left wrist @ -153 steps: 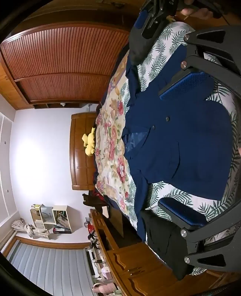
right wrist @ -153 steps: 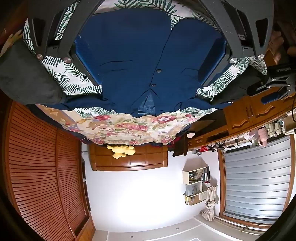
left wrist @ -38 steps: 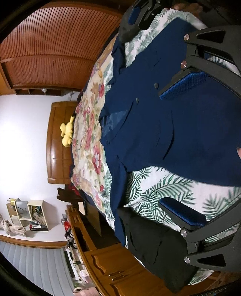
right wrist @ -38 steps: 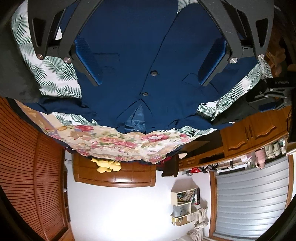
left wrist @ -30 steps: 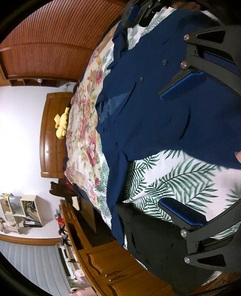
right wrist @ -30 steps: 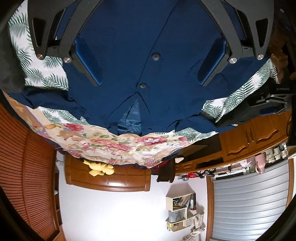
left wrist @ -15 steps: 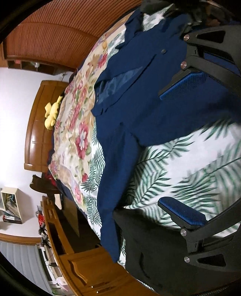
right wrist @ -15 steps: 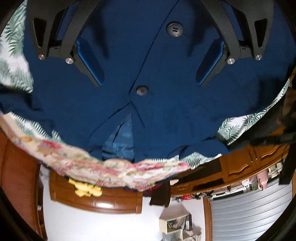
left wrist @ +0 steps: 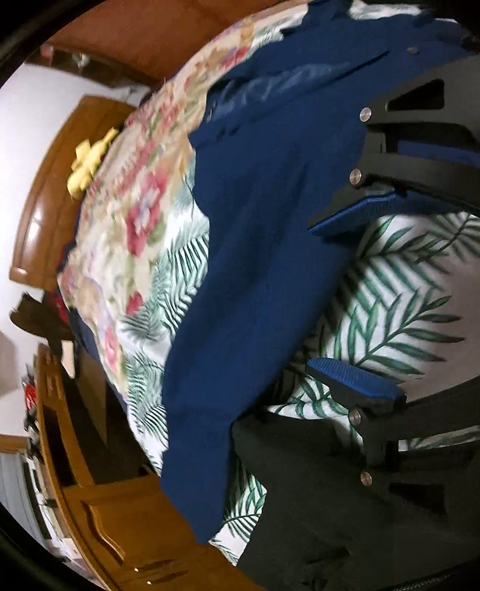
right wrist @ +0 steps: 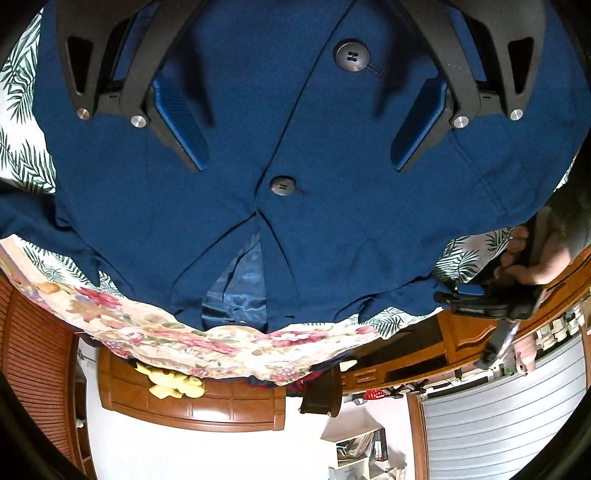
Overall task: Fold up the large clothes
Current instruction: 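Lower the left gripper onto the blazer sleeve cuff and close it, then lift the held sleeve and fold it across the blazer front toward the other sleeve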
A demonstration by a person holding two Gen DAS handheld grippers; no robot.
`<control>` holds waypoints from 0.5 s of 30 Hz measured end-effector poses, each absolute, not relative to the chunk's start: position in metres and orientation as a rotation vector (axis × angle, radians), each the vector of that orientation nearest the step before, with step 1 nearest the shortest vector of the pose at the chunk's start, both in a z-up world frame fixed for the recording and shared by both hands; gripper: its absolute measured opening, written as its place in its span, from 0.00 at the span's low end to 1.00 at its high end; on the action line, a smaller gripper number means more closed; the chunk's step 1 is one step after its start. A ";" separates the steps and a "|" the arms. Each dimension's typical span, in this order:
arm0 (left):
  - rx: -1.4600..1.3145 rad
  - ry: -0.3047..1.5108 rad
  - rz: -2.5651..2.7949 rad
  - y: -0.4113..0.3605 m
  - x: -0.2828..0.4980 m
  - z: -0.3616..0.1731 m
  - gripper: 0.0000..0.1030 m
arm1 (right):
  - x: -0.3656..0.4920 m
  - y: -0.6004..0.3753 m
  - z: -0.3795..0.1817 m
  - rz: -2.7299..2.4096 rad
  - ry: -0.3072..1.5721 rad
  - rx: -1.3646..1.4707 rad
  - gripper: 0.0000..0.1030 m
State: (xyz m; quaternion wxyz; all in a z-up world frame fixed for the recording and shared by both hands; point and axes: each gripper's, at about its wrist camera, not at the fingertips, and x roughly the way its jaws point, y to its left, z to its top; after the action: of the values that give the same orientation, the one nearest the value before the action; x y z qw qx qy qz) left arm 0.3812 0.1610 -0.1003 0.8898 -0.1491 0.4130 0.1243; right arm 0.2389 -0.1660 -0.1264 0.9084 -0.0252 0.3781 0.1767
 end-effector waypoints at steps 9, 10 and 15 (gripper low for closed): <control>-0.362 0.923 0.238 0.171 0.419 -0.110 0.16 | 0.239 -0.165 -0.125 0.368 0.777 -0.050 0.97; -0.358 0.928 0.245 0.171 0.424 -0.110 0.12 | 0.240 -0.165 -0.125 0.368 0.777 -0.049 0.97; -0.162 0.874 0.300 0.139 0.424 -0.078 0.01 | 0.239 -0.166 -0.123 0.368 0.766 -0.052 0.97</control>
State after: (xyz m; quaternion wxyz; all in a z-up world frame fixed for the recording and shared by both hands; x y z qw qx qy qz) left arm 0.4235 0.1388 -0.0780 0.8920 -0.0781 0.4211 0.1447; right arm 0.2393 -0.1659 -0.1232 0.9108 -0.0250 0.3715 0.1785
